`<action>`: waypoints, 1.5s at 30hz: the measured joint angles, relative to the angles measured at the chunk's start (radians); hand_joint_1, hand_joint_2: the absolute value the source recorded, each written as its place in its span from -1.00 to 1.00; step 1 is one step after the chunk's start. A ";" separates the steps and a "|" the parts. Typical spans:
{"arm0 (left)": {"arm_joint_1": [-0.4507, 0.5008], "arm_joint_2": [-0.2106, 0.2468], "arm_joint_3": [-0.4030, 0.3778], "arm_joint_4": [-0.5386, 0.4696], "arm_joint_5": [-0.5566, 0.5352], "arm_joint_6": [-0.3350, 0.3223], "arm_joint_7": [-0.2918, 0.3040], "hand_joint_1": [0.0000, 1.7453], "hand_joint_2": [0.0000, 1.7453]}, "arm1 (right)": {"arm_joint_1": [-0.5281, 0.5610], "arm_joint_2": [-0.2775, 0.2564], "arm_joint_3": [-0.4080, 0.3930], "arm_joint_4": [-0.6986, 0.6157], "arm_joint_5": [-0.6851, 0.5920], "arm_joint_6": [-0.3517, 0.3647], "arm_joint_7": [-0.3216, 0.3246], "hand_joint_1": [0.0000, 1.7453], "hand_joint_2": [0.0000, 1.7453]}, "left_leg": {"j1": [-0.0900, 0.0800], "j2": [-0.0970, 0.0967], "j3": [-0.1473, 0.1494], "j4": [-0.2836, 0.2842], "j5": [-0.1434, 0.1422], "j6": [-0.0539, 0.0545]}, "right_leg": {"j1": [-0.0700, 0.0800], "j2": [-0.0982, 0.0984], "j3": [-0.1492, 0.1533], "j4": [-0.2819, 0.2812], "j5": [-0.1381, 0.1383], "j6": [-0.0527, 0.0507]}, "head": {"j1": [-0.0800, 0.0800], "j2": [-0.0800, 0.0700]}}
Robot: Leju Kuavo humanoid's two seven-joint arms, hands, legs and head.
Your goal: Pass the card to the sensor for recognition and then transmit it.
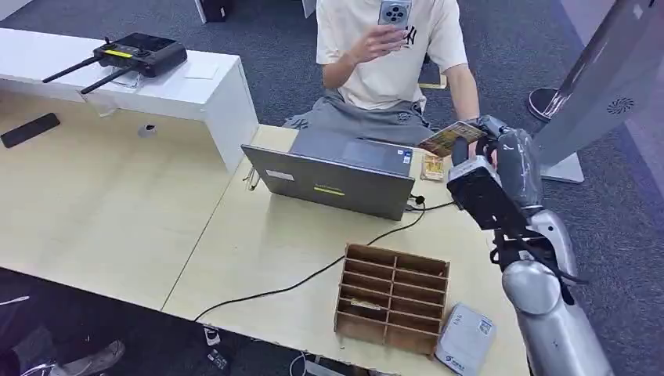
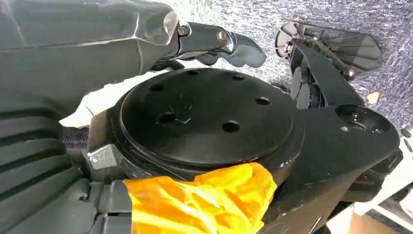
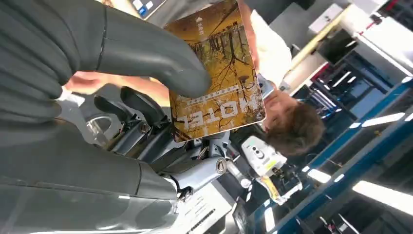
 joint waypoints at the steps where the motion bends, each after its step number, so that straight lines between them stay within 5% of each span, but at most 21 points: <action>1: 0.001 0.003 0.000 -0.004 -0.002 0.000 0.000 -1.00 1.00 | -0.008 0.001 0.001 0.011 0.004 -0.001 0.000 1.00 1.00 | 0.000 0.000 0.000 0.000 0.000 0.000 | 0.000 0.000 0.000 0.000 0.000 0.000 | 0.000 0.000; 22: -0.005 0.037 -0.037 -0.071 -0.047 0.030 0.031 -1.00 1.00 | -0.256 0.064 0.051 0.339 0.244 -0.066 0.086 1.00 1.00 | 0.000 0.002 -0.001 0.000 0.001 0.000 | 0.000 0.001 -0.001 0.000 0.001 0.000 | 0.000 0.000; 35: -0.007 0.038 -0.051 -0.072 -0.049 0.030 0.031 -1.00 1.00 | -0.283 0.072 0.061 0.430 0.261 -0.072 0.087 1.00 1.00 | 0.000 0.002 -0.001 0.000 0.001 0.000 | 0.000 0.001 -0.001 0.000 0.001 0.000 | 0.000 0.000; 43: -0.008 0.038 -0.051 -0.072 -0.055 0.030 0.035 -1.00 1.00 | -0.287 0.072 0.079 0.481 0.404 -0.112 0.100 1.00 1.00 | 0.000 0.002 -0.002 0.000 0.000 0.000 | 0.000 0.001 -0.002 0.000 0.001 0.000 | 0.000 0.000; 44: -0.009 0.038 -0.051 -0.072 -0.055 0.030 0.036 -1.00 1.00 | -0.288 0.073 0.085 0.492 0.425 -0.113 0.100 -0.30 1.00 | 0.000 0.002 -0.002 0.000 0.000 0.000 | 0.000 0.001 -0.002 0.000 0.001 0.000 | 0.000 0.000; 45: -0.009 0.038 -0.051 -0.072 -0.055 0.030 0.037 -1.00 1.00 | -0.289 0.074 0.090 0.503 0.444 -0.114 0.100 -1.00 1.00 | 0.000 0.002 -0.002 0.000 0.000 0.000 | 0.000 0.001 -0.002 0.000 0.001 0.000 | 0.000 0.000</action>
